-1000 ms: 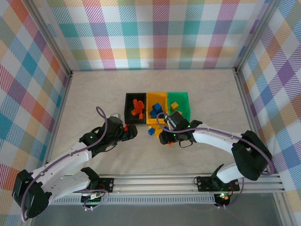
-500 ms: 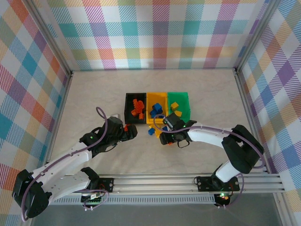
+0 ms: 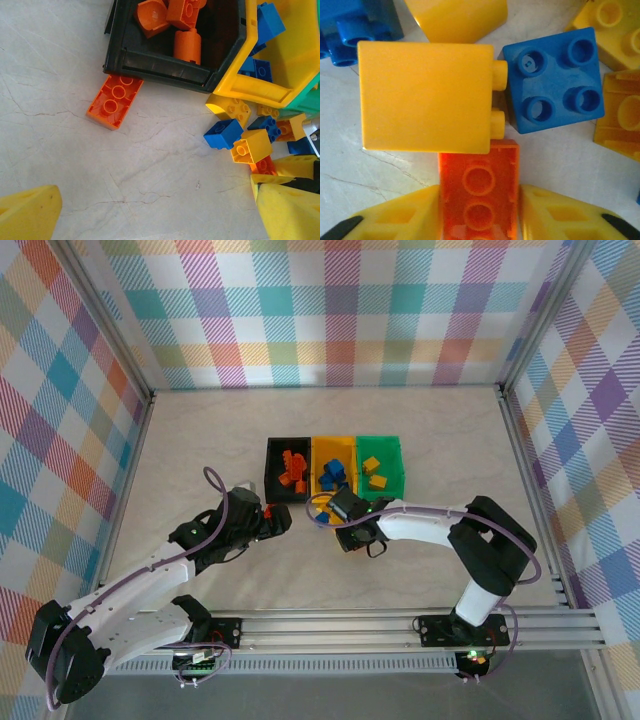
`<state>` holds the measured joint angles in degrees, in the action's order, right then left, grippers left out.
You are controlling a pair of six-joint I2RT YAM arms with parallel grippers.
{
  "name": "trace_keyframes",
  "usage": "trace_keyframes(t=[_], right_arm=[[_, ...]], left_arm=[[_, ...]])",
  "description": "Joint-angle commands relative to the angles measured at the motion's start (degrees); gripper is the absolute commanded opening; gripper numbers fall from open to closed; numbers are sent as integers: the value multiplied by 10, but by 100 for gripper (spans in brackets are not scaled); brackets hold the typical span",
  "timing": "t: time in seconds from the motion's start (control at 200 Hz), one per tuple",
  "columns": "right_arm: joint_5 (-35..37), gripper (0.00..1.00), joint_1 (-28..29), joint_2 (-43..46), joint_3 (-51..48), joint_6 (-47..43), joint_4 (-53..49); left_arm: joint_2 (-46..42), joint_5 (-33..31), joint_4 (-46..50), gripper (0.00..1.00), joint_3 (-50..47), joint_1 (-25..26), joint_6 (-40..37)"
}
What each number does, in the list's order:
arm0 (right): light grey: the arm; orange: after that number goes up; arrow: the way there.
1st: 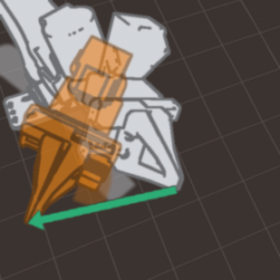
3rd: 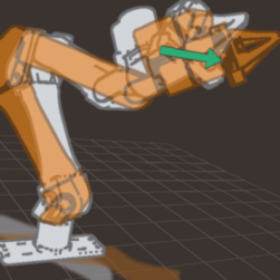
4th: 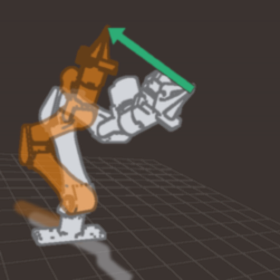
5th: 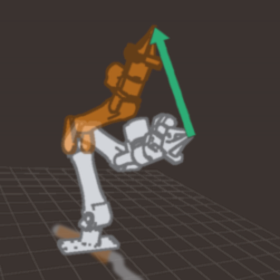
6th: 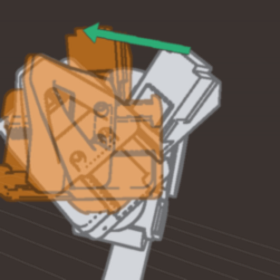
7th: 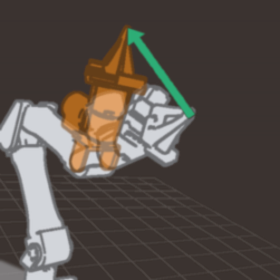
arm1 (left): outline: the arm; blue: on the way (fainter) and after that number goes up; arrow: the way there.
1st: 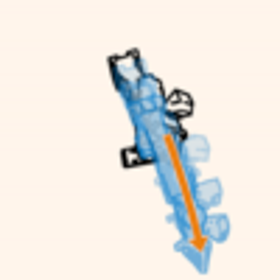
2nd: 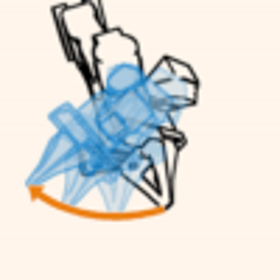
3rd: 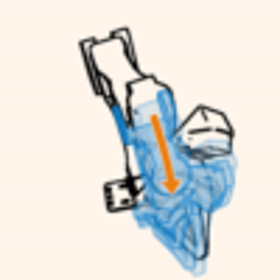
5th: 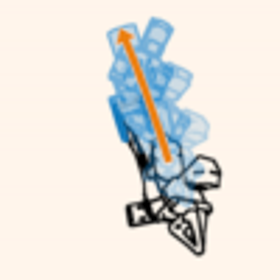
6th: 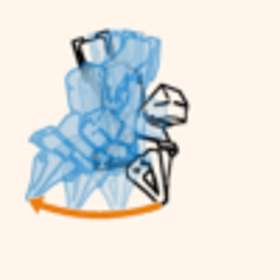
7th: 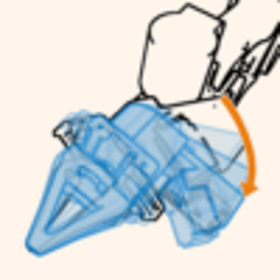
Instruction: Sort the legos into containers by color
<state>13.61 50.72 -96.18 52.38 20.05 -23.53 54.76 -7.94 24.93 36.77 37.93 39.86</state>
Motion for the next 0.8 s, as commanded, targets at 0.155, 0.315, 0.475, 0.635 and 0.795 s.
trace_keyframes(t=[0.155, 0.315, 0.475, 0.635, 0.795], right_arm=[[-51, 32, 12, 76, -32, -10, 1], [-123, 32, 14, 151, -9, -7, 13], [-153, 33, 2, 106, 99, -12, 24], [-162, 33, -26, -23, 255, -21, 18], [-147, 33, -44, -156, 433, -24, -45]], left_arm=[[-20, -3, 2, 100, -11, -10, 4], [-33, -13, 8, 100, -17, -13, 3], [-38, -17, 7, 100, -26, -15, 8], [-35, -14, 7, 100, -35, -15, 11], [-35, -11, 9, 100, -37, -17, 12]])
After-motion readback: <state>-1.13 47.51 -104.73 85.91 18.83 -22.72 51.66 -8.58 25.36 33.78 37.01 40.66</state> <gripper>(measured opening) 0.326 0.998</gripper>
